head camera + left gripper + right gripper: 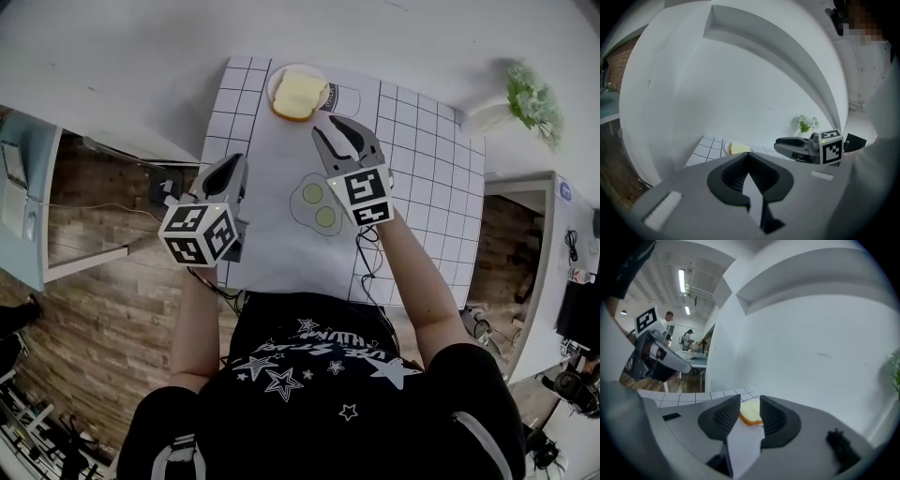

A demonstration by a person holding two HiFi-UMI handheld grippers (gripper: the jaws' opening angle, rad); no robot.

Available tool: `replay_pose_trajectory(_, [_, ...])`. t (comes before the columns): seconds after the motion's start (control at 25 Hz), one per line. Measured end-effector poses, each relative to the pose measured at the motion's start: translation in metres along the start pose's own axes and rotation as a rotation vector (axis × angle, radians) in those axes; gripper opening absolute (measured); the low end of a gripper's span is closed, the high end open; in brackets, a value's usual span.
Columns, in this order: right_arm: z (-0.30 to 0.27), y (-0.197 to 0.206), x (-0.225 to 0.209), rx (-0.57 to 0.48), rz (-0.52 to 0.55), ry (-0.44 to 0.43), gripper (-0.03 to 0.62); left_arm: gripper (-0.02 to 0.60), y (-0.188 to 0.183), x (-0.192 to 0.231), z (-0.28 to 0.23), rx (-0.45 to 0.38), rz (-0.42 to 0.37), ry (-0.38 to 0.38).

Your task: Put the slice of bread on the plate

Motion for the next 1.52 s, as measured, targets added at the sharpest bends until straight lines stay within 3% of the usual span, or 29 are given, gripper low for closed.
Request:
replay_pose_trajectory(0.36, [0.091, 0.006, -0.08, -0.073, -0.196, 0.098, 0.074, 0.008, 0.006, -0.089, -0.023, -0.017, -0.055, 0.02])
replay_pose_trajectory(0.8, [0.2, 0.056, -0.178, -0.113, -0.307, 0.161, 0.02, 0.008, 0.034, -0.206, -0.068, -0.029, -0.11, 0.054])
replay_pose_trajectory(1.04, [0.239, 0.063, -0.206, -0.165, -0.381, 0.056, 0.014, 0.008, 0.049, -0.253, -0.055, -0.038, -0.152, -0.029])
replay_pose_trajectory(1.32, [0.272, 0.061, -0.203, -0.227, -0.418, -0.105, 0.015, 0.008, 0.086, -0.296, -0.023, -0.065, -0.114, -0.158])
replay_pose_trajectory(1.52, [0.281, 0.056, -0.183, -0.234, -0.408, -0.223, 0.015, 0.008, 0.111, -0.323, -0.012, -0.084, -0.055, -0.198])
Point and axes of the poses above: the fingertips, and each gripper's own axes: z backward along the fingers, x to its left, y out of its underside, the point moved 1 cm from there along z, backward along the fingers, and after that the axes turned 13 degrees about y, right-handed, at the moved point
